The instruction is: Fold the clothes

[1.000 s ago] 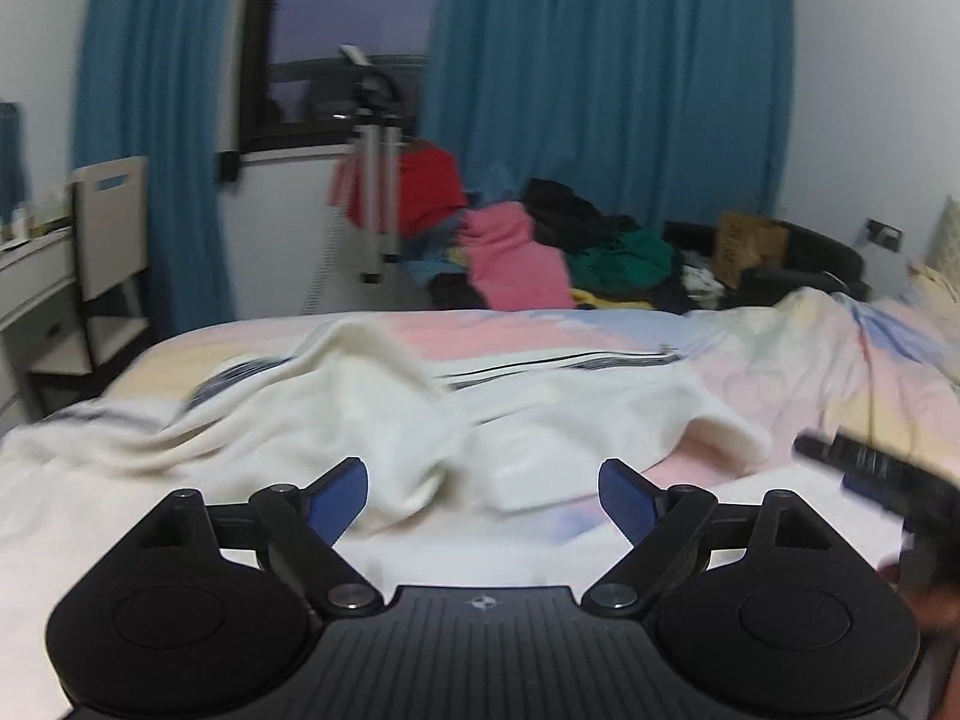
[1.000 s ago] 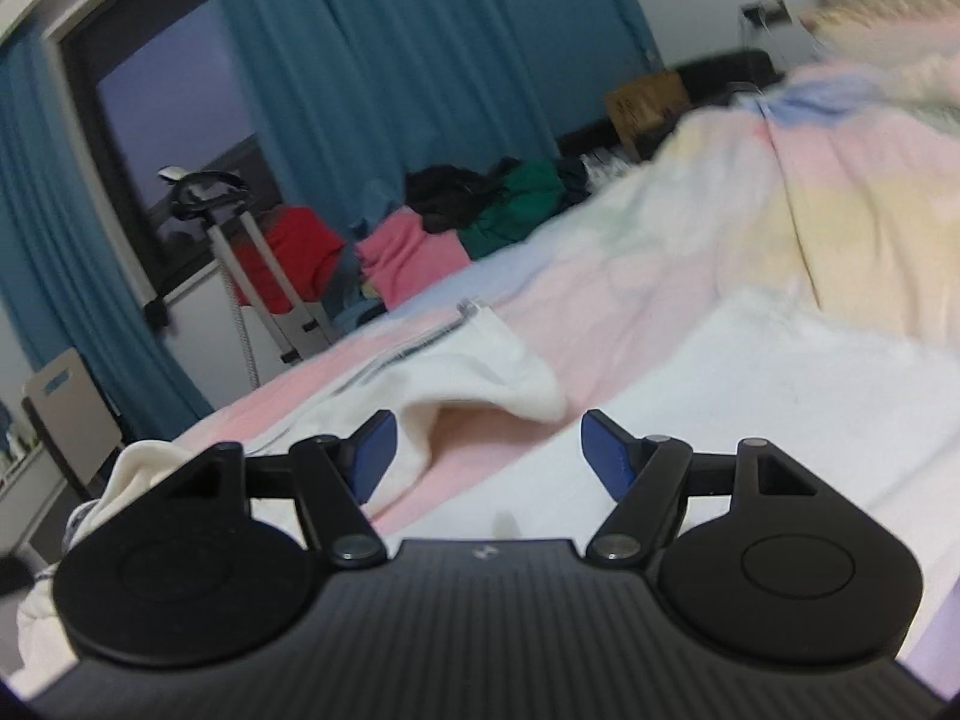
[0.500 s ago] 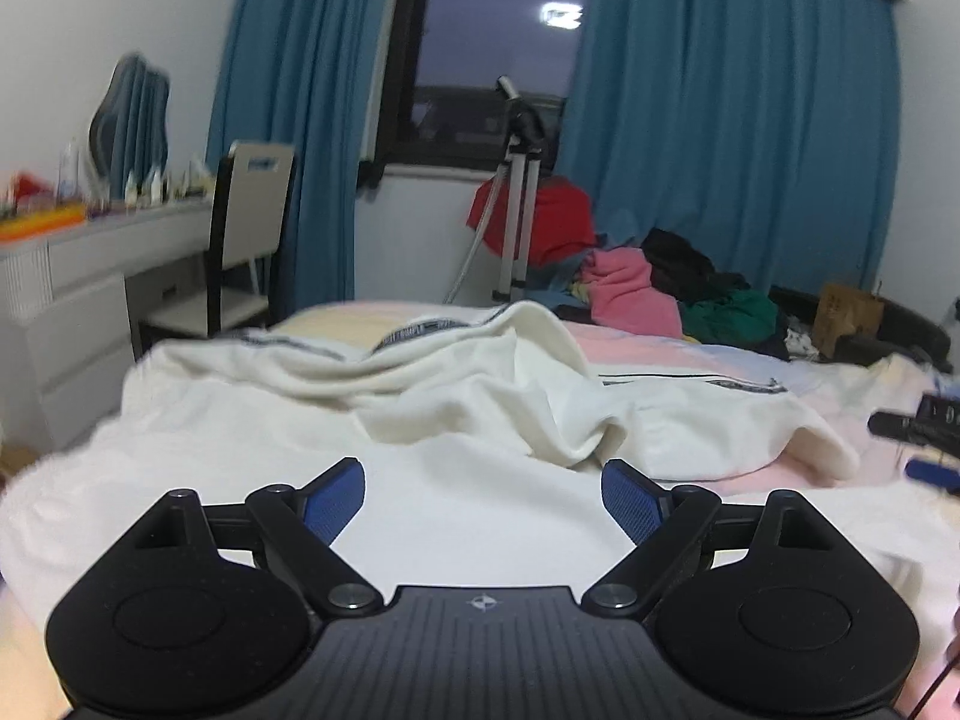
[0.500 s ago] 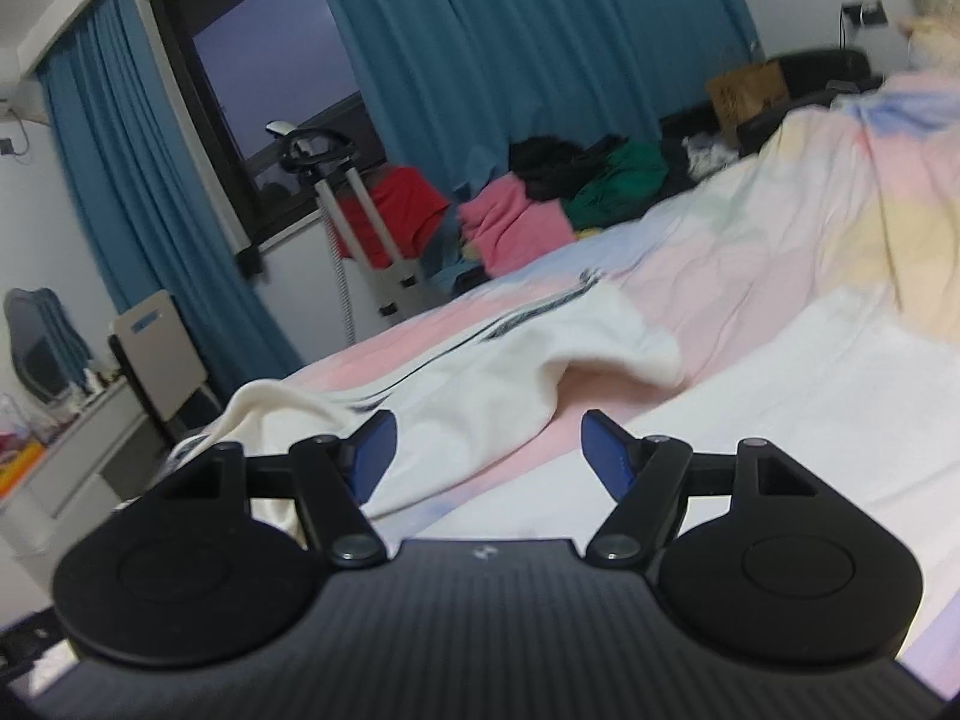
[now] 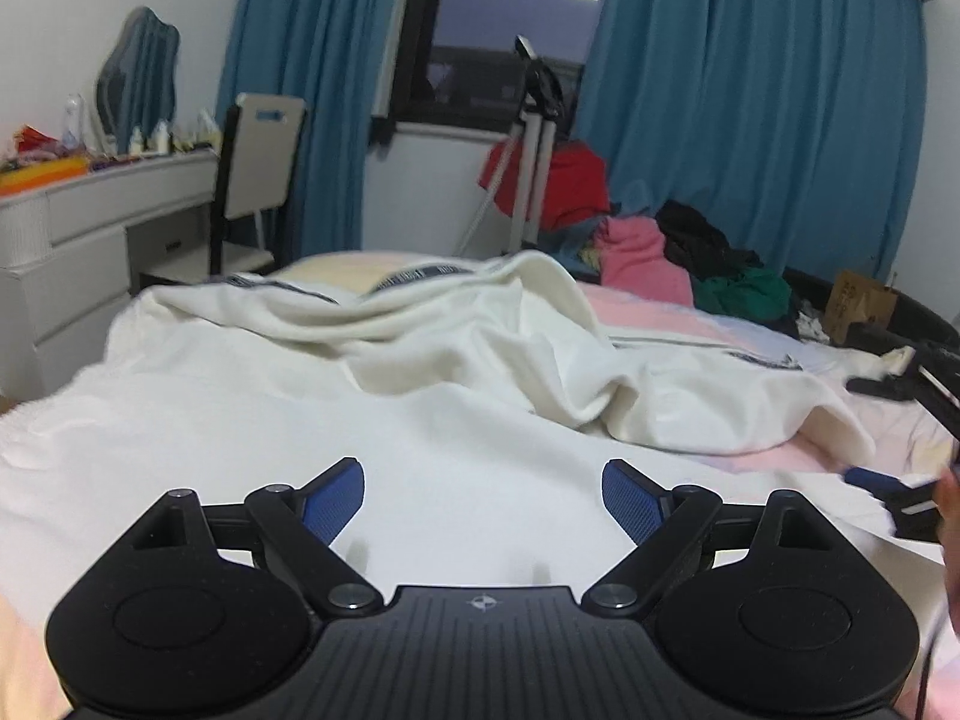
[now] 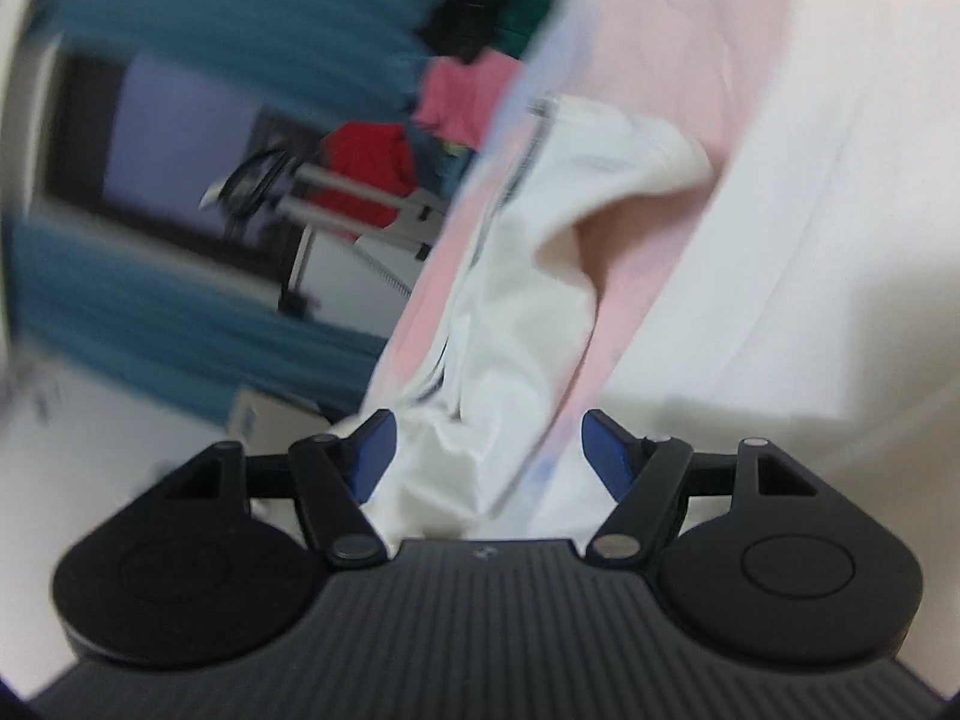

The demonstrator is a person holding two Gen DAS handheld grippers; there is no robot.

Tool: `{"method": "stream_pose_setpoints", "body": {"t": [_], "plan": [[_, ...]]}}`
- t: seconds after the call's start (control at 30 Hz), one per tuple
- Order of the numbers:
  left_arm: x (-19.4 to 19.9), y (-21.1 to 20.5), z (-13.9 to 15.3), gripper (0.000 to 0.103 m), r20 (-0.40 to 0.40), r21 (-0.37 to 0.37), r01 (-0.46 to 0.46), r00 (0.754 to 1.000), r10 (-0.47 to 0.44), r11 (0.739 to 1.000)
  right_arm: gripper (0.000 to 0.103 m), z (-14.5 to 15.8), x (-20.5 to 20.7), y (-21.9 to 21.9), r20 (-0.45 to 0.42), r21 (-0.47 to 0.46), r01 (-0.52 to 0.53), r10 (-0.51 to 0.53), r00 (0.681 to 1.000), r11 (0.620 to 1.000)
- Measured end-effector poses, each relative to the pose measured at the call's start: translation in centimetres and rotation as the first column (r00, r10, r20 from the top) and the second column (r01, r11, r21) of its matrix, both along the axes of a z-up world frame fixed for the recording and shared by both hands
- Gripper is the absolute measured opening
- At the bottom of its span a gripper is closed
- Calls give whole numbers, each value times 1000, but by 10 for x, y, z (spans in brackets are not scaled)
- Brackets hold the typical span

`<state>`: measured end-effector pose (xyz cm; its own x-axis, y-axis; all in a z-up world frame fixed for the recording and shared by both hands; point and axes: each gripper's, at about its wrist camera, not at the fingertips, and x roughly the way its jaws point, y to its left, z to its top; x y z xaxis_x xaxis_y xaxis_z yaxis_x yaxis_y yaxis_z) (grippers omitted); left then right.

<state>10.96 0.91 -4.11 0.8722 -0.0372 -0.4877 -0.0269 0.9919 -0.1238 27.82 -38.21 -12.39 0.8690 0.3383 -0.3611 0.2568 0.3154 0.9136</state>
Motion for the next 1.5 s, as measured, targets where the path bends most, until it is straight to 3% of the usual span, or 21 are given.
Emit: {"method": "stream_pose_setpoints", "body": {"t": [0.07, 0.27, 0.33, 0.4, 0.47, 0.7, 0.77, 0.83, 1.03, 1.13, 1.37, 1.5], "plan": [[10, 0, -5, 88, -15, -19, 4, 1000, -4, 1000, 71, -12, 26, -6, -17, 38, 27, -27, 999, 999], [35, 5, -22, 88, -45, -81, 31, 998, -35, 996, 68, -33, 94, -17, -113, -84, 158, -167, 979, 984], [42, 9, -27, 88, -66, -97, 24, 997, -30, 995, 51, -30, 113, -22, -117, -150, 178, -196, 974, 973], [48, 12, -31, 88, -86, -122, 19, 996, -29, 992, 21, -20, 129, -28, -115, -209, 187, -214, 970, 960], [52, 15, -32, 88, -96, -138, 17, 995, -30, 990, 12, 1, 144, -33, -89, -282, 184, -216, 972, 942], [51, 15, -31, 88, -80, -134, 19, 996, -30, 991, 10, 102, 170, -71, 120, -495, 268, -241, 963, 827], [50, 14, -32, 88, -81, -130, 22, 996, -33, 991, 10, 115, 164, -85, 167, -559, 289, -237, 957, 777], [49, 12, -33, 88, -81, -123, 27, 996, -38, 992, 10, 103, 151, -100, 154, -597, 283, -239, 959, 751], [49, 10, -33, 88, -84, -106, 36, 995, -45, 994, 10, -4, 102, -140, -43, -565, 233, -310, 950, 792], [46, 6, -32, 88, -81, -90, 36, 996, -43, 995, 9, -29, 82, -147, -59, -540, 244, -325, 944, 806], [43, -2, -25, 88, -64, -82, 52, 996, -58, 995, 8, 36, 79, -145, 76, -574, 276, -285, 956, 771], [39, -5, -22, 88, -56, -84, 64, 996, -69, 994, 8, 64, 72, -144, 165, -626, 299, -253, 953, 720]]}}
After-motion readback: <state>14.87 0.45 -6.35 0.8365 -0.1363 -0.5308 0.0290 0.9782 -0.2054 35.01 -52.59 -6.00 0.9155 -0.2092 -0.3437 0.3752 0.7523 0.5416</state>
